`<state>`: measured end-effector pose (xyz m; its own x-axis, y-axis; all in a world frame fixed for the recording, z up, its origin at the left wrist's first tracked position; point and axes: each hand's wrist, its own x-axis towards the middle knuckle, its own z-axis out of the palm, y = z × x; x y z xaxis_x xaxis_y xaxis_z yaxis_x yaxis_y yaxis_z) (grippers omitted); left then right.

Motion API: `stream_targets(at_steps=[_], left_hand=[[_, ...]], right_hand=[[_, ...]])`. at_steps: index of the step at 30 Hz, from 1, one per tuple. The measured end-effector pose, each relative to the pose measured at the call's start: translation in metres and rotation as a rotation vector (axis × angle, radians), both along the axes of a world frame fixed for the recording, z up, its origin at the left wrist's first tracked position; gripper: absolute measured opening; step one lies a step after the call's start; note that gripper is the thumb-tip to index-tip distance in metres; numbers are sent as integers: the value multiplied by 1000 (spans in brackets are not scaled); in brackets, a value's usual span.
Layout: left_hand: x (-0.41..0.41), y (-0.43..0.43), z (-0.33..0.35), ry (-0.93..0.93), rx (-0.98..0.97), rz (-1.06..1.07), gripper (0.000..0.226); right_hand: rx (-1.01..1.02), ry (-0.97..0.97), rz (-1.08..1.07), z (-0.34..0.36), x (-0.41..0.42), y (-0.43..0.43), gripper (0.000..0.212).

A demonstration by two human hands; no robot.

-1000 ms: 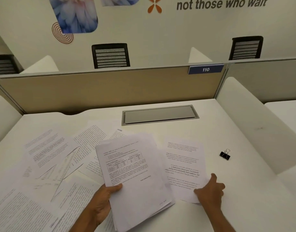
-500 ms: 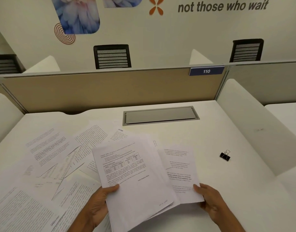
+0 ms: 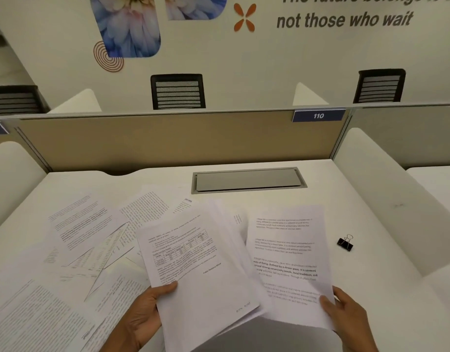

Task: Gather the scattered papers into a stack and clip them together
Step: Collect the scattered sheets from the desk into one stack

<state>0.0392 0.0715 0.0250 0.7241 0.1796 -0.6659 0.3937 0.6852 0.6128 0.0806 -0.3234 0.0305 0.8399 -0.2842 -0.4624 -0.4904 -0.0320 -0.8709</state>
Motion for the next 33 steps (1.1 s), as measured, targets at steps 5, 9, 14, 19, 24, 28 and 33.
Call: stream_targets(at_steps=[5, 9, 14, 19, 24, 28, 33], left_hand=[[-5, -2, 10, 6, 10, -48, 50], [-12, 5, 16, -4, 45, -38, 58], [-28, 18, 21, -11, 104, -39, 60], [-40, 26, 23, -36, 149, -66, 48], [-46, 36, 32, -20, 145, -108, 41], [-46, 45, 31, 0, 143, -83, 44], [-44, 48, 24, -3, 161, -55, 44]], right_hand=[[101, 20, 185, 12, -4, 26, 24], [210, 31, 299, 25, 3, 48, 24], [242, 51, 456, 35, 7, 77, 27], [206, 48, 637, 41, 4, 118, 37], [162, 36, 768, 43, 0, 151, 47], [185, 140, 788, 37, 4, 163, 37], [146, 160, 765, 32, 16, 179, 62]])
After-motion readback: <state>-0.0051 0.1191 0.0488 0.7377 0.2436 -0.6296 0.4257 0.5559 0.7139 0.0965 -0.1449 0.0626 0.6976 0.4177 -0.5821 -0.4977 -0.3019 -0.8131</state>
